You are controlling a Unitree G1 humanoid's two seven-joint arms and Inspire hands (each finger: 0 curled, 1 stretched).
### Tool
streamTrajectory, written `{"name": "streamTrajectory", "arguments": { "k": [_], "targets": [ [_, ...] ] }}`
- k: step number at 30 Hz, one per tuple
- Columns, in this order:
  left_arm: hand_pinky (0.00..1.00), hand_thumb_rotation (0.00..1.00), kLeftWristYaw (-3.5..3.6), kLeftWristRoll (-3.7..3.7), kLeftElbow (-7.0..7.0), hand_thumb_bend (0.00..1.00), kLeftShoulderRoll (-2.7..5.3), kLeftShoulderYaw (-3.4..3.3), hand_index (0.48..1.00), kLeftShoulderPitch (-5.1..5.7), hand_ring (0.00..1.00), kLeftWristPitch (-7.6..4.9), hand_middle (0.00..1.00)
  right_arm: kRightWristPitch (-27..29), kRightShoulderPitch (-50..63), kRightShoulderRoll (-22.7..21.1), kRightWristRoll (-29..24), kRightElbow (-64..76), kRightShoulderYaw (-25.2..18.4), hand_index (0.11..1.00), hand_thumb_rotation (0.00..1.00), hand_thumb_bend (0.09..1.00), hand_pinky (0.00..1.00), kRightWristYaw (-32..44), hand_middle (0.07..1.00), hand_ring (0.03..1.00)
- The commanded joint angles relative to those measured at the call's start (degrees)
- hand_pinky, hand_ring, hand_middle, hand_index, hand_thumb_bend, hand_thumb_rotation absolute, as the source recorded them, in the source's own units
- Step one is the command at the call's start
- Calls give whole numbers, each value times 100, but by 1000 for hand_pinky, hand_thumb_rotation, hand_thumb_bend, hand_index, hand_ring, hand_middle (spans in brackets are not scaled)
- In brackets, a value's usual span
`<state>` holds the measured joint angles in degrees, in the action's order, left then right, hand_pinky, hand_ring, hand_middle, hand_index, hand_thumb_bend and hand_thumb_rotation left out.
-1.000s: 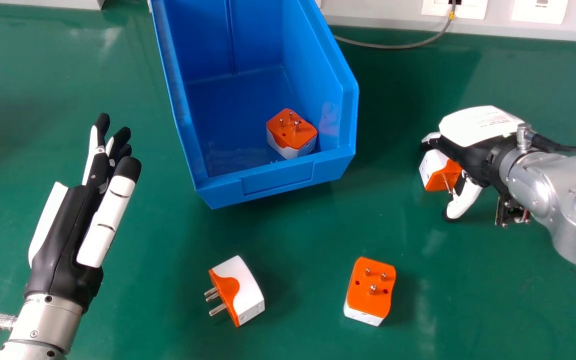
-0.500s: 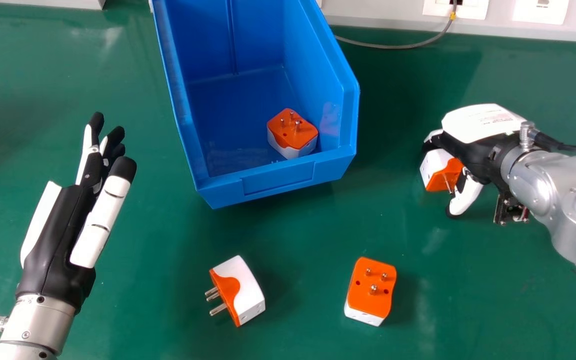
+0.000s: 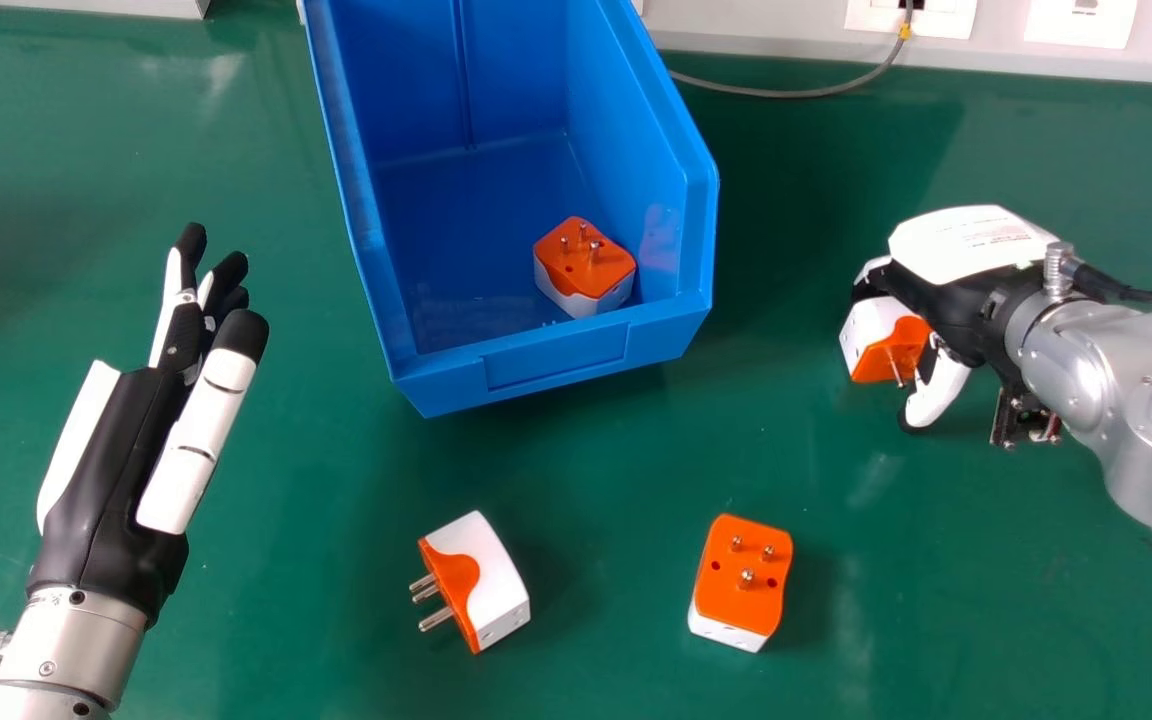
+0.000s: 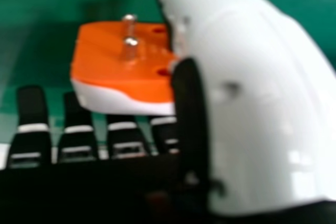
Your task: Pick all objects and put in blue box
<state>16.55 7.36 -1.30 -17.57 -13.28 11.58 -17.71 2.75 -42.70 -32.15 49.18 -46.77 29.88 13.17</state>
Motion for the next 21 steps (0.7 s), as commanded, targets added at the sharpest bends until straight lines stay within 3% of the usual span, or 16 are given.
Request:
{"name": "streamTrajectory", "arguments": {
  "k": [1, 10, 11, 13, 14, 17, 18, 20, 21],
  "targets": [
    [1000, 964, 44, 51, 104, 642, -91, -71, 1000, 10, 1000, -63, 1000, -90, -87, -84, -29, 0, -64, 797, 69, 500, 721, -136, 847, 842],
    [1000, 964, 81, 144, 152, 639, -51, -136, 1000, 20, 1000, 10, 1000, -79, -173, -81, 294, -192, 231, 749, 22, 487, 626, -558, 807, 779],
    [1000, 963, 81, 148, 172, 639, -49, -139, 1000, 29, 1000, 16, 1000, -51, -174, -106, 339, -181, 275, 697, 41, 489, 597, -625, 786, 752],
    [1000, 963, 82, 151, 195, 639, -53, -147, 1000, 30, 1000, 34, 1000, -5, -167, -129, 390, -181, 310, 697, 41, 489, 597, -734, 786, 752],
    [1000, 962, 82, 153, 200, 639, -56, -150, 1000, 26, 1000, 44, 1000, 8, -167, -131, 403, -186, 315, 646, 32, 494, 537, -763, 726, 695],
    [1000, 962, 92, 153, 202, 639, -60, -155, 1000, 24, 1000, 53, 1000, 19, -152, -126, 414, -203, 325, 646, 32, 494, 537, -867, 726, 695],
    [1000, 961, 98, 155, 203, 640, -58, -156, 1000, 24, 1000, 53, 1000, 16, -146, -121, 410, -213, 327, 611, 26, 499, 461, -898, 678, 647],
    [1000, 961, 102, 149, 211, 640, -54, -155, 1000, 20, 1000, 59, 1000, 13, -140, -121, 391, -215, 324, 611, 26, 499, 461, -924, 678, 647],
    [1000, 959, 98, 140, 217, 640, -54, -154, 1000, 17, 1000, 66, 1000, 19, -132, -127, 376, -208, 318, 585, 20, 502, 392, -928, 638, 603]
  ]
}}
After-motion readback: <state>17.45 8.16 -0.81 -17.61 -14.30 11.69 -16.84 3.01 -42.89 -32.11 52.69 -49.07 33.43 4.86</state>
